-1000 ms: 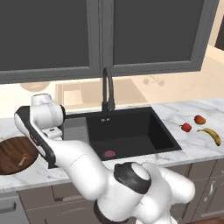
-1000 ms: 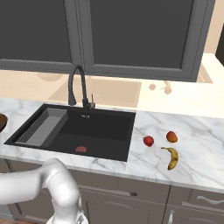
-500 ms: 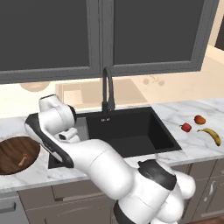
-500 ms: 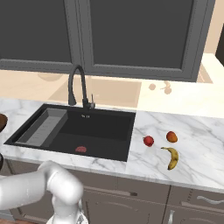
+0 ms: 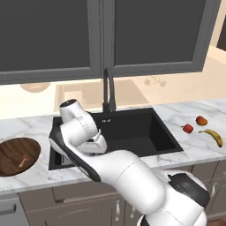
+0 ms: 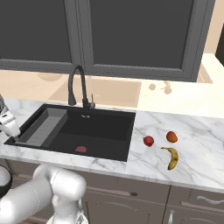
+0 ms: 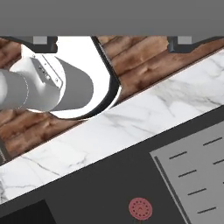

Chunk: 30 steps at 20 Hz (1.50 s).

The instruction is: There is a mixed pile of frozen fruits and vegetables on the counter. Locate all the frozen vegetables and place the items in a bowl on the counter. Take all the frozen fruits and defrost them in a running sink.

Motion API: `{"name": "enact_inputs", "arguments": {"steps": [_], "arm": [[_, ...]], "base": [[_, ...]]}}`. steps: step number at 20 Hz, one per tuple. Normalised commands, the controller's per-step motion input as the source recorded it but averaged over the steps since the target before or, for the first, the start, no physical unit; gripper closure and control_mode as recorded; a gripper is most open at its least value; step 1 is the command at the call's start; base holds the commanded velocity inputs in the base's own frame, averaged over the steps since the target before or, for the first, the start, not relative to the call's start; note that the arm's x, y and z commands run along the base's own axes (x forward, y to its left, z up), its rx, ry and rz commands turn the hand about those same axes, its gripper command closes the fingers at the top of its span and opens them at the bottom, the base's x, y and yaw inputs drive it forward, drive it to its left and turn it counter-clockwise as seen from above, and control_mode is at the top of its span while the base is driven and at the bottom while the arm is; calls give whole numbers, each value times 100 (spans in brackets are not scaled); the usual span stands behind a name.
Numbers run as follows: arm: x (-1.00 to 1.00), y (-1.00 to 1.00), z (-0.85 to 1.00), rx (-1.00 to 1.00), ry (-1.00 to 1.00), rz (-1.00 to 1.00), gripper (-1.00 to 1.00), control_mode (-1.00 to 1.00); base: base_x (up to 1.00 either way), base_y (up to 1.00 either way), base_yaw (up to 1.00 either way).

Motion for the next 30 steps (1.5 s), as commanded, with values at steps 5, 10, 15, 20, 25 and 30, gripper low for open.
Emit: {"name": "enact_inputs", "arguments": {"steps": [5, 10, 15, 20, 25, 30], "arm": [[0, -68, 0, 2, -3, 21, -100, -100], [0, -75, 0, 1, -1, 19, -100, -100], [3, -73, 0, 1, 0, 18, -100, -100], [9, -72, 0, 4, 2, 16, -100, -100], [21, -76, 0, 3, 3, 14, -100, -100], [33, -60, 12, 2, 6, 11, -100, -100]], "base": [[0, 0, 0], [0, 0, 0], [0, 0, 0], [0, 0, 0], [0, 0, 0], [0, 0, 0]]}}
